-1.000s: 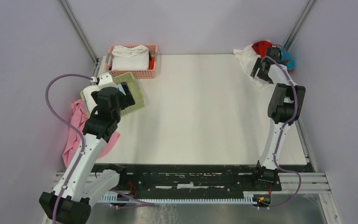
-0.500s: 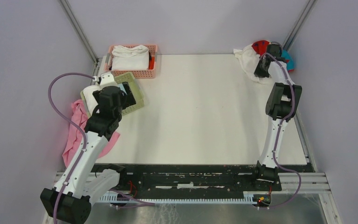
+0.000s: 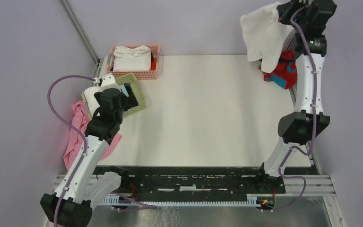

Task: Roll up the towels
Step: Pick up the towel at the center of the board, then place the towel at the center of the board.

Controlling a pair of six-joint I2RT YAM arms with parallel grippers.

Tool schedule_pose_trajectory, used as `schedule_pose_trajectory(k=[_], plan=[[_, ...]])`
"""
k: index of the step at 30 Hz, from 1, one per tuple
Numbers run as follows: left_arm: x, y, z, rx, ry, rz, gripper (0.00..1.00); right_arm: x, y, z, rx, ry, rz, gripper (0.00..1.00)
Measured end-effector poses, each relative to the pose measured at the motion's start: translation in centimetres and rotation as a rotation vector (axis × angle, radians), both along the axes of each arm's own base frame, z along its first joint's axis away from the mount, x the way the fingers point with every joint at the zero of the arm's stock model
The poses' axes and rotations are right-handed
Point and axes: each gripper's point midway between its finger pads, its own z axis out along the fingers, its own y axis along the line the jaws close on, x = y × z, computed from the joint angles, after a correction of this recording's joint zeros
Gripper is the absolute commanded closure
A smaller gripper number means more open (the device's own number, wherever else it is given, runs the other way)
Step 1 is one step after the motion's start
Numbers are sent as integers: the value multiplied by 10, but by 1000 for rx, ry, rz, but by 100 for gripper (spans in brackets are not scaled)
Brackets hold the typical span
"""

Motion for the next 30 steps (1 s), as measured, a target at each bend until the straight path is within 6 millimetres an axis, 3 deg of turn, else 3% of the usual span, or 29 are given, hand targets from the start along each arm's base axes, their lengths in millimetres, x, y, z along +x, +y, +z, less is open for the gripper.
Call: schedule_pose_trajectory(k=[2, 4, 6, 8, 9, 11, 13, 16, 19, 21, 24, 30], plan=[[0, -4, 0, -11, -2, -23, 1, -31, 23, 57, -15, -129, 72, 99], [-1, -9, 1, -24, -6, -50, 1, -63, 53, 90, -27, -207, 159, 99], [0, -16, 3, -42, -12, -87, 1, -92, 92, 100, -30, -233, 266, 95], [0, -24, 4, -61, -15, -128, 0, -114, 132, 91, -21, -216, 375, 86], [0, -30, 3, -72, -11, -155, 0, -122, 153, 79, -14, -192, 430, 81], [0, -39, 1, -92, 0, -201, 1, -135, 189, 41, 8, -107, 518, 60], [0, -50, -3, -126, 19, -251, 2, -146, 218, -12, 28, 7, 581, 49], [-1, -68, -14, -188, 58, -321, 3, -169, 250, -112, 57, 247, 642, 42], [-7, -84, -33, -246, 118, -372, 4, -201, 258, -204, 66, 489, 651, 37], [-12, -96, -49, -282, 173, -405, 4, -229, 245, -255, 55, 643, 606, 35], [-21, -113, -69, -320, 244, -444, 5, -263, 219, -287, 21, 759, 519, 34], [-36, -156, -99, -357, 366, -525, 7, -290, 181, -291, -51, 784, 367, 32]])
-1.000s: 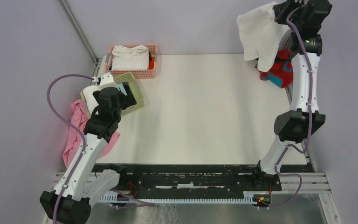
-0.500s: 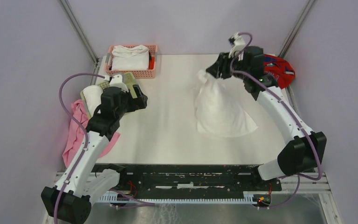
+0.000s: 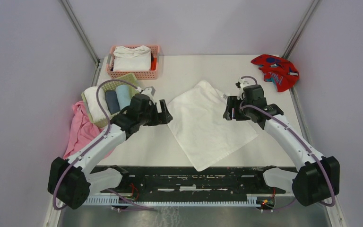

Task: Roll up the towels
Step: Place the towel at the center of the board.

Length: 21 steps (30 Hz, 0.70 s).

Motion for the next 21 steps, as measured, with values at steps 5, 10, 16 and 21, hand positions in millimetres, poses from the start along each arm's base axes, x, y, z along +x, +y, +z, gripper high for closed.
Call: schedule_pose_trajectory(k=[5, 10, 16, 21], plan=[[-20, -46, -37, 75, 96, -130, 9, -19, -15, -39, -64, 121, -56, 31], [-41, -97, -63, 193, 124, -279, 13, -34, -29, -68, -127, 220, -122, 30], [-62, -151, -96, 334, 121, -432, 22, -28, -42, -71, -181, 203, -191, 29], [-51, -157, -128, 431, 150, -417, 26, -25, -48, -70, -206, 187, -214, 29]])
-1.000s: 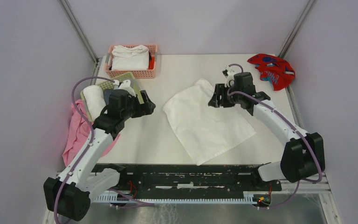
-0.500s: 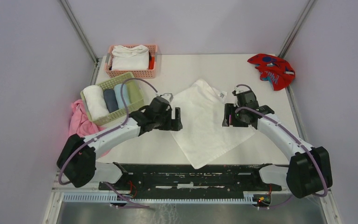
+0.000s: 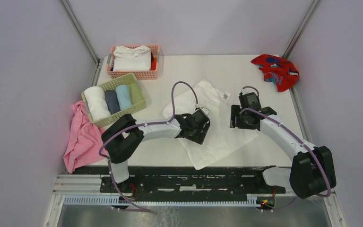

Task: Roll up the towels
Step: Place the towel at the center of the board, then flatten out the towel at the center of the board.

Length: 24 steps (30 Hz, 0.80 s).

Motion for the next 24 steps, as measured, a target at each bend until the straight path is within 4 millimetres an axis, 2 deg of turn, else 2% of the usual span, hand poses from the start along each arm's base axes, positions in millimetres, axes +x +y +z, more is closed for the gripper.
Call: schedule_pose_trajectory(k=[5, 9, 12, 16, 18, 20, 22, 24], plan=[[32, -1, -3, 44, -46, 37, 26, 2, -1, 2, -5, -12, -3, 29], [81, 19, -3, 80, -87, 128, 24, 3, -1, 2, -3, -16, -3, 29], [130, 55, 0, 129, -117, 255, 21, 4, 0, 3, -1, -22, -3, 29], [176, 104, 8, 230, -159, 393, 18, 6, 0, 4, 3, -31, -3, 29], [183, 118, 13, 267, -170, 413, 18, 7, 1, 4, 5, -35, -3, 28], [181, 113, 20, 273, -188, 395, 18, 8, 1, 5, 4, -41, -5, 28], [169, 92, 29, 255, -207, 346, 19, 10, -1, 5, -2, -50, -14, 27], [149, 60, 41, 217, -233, 270, 20, 11, -3, 5, -8, -55, -26, 27]])
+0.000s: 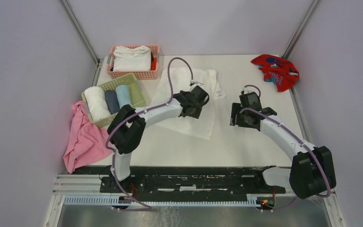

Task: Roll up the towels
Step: Flatten out the towel at the center of the board.

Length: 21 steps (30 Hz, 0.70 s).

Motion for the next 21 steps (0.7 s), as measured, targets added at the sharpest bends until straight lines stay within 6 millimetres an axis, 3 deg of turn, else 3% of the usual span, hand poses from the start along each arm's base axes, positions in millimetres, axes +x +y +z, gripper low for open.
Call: schedule_pose_trajectory(k=[4, 7, 10, 21], plan=[[-54, -65, 20, -72, -23, -188, 23, 3, -13, -8, 5, 11, -73, 26], [-93, -103, 21, -118, -4, -315, 27, -1, -33, -22, 29, 48, -169, 26], [-111, -111, 10, -120, 37, -362, 27, -7, -44, -32, 50, 79, -226, 26], [-122, -113, -38, -78, 141, -387, 32, -7, -36, -34, 104, 80, -222, 26]])
